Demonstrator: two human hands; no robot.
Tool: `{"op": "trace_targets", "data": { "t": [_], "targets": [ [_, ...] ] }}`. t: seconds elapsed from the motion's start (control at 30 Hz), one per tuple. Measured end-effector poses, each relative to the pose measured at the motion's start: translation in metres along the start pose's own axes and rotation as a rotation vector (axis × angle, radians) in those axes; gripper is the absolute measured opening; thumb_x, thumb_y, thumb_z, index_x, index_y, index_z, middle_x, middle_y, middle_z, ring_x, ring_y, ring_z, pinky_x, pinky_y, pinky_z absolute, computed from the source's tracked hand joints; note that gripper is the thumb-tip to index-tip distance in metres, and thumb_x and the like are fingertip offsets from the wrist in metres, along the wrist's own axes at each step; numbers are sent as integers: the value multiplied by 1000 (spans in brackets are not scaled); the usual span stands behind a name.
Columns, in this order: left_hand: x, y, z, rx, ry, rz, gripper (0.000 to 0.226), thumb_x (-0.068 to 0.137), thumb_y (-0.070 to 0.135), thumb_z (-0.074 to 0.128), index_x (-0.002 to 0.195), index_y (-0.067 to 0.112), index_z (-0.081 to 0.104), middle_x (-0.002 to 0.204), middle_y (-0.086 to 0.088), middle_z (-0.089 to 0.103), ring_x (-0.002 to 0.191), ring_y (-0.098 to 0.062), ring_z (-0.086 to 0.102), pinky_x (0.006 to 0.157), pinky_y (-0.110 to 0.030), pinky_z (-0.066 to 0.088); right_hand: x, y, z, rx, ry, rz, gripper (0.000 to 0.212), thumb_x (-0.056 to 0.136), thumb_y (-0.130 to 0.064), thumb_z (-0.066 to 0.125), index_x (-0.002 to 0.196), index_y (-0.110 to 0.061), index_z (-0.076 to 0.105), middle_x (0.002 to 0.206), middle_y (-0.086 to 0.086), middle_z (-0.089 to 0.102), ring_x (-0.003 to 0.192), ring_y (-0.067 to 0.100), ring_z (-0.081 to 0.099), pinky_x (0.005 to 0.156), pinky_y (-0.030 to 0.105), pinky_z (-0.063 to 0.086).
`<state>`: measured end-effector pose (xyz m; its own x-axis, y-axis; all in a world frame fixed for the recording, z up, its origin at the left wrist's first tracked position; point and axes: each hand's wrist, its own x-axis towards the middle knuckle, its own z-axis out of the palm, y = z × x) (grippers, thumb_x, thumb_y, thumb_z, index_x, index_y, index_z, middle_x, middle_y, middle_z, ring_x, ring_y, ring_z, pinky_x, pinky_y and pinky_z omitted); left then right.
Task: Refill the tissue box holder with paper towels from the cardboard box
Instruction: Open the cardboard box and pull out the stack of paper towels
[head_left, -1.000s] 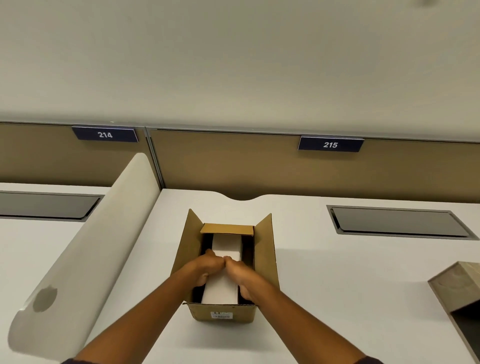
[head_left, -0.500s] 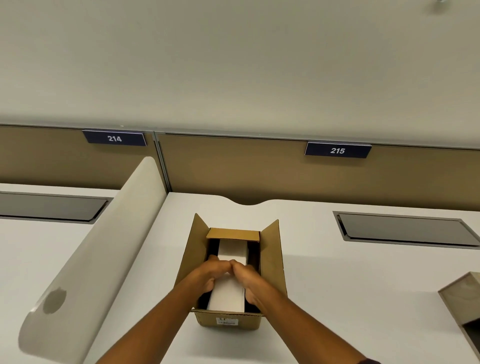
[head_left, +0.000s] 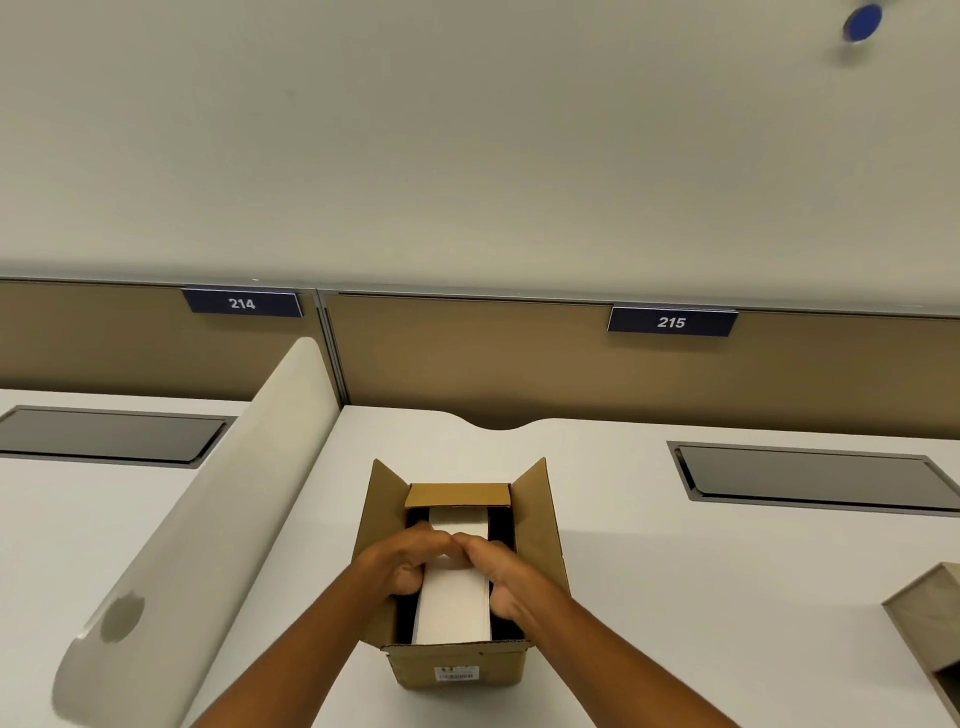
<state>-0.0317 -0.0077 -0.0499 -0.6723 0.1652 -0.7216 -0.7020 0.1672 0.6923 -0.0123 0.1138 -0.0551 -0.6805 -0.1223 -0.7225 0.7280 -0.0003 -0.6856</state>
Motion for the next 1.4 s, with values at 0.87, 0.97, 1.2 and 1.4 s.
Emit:
{"op": "trace_targets", "data": {
  "t": [0.87, 0.97, 1.2, 1.4],
  "targets": [
    [-125, 66, 28, 196, 252, 312, 106, 70, 40, 83, 148, 26, 13, 135, -17, 50, 112, -35, 61, 94, -50, 55, -119, -67, -21, 205, -105, -104, 35, 87, -33, 67, 112, -10, 60, 93, 17, 72, 81, 33, 70, 63, 44, 58],
    [-136, 67, 49, 170, 258, 386, 114, 65, 47, 83, 149, 31, 7, 126, -14, 55, 106, -33, 64, 85, -48, 58, -138, -71, -37, 214, -113, -153, 32, 89, -34, 65, 106, -7, 62, 77, 17, 75, 67, 32, 73, 55, 41, 57],
    [-156, 75, 112, 27, 48, 477, 128, 58, 43, 89, 153, 35, 4, 149, -9, 42, 120, -31, 56, 101, -50, 49, -164, -65, -115, 316, -61, -204, 39, 86, -39, 69, 109, -8, 63, 80, 19, 77, 69, 35, 75, 60, 47, 62],
    [-142, 56, 187, -50, -107, 423, 128, 61, 45, 87, 154, 32, 0, 150, -14, 40, 120, -36, 56, 101, -53, 50, -178, -35, -193, 408, 43, -249, 41, 88, -42, 66, 110, -8, 61, 86, 18, 77, 73, 34, 75, 61, 45, 62]
  ]
}}
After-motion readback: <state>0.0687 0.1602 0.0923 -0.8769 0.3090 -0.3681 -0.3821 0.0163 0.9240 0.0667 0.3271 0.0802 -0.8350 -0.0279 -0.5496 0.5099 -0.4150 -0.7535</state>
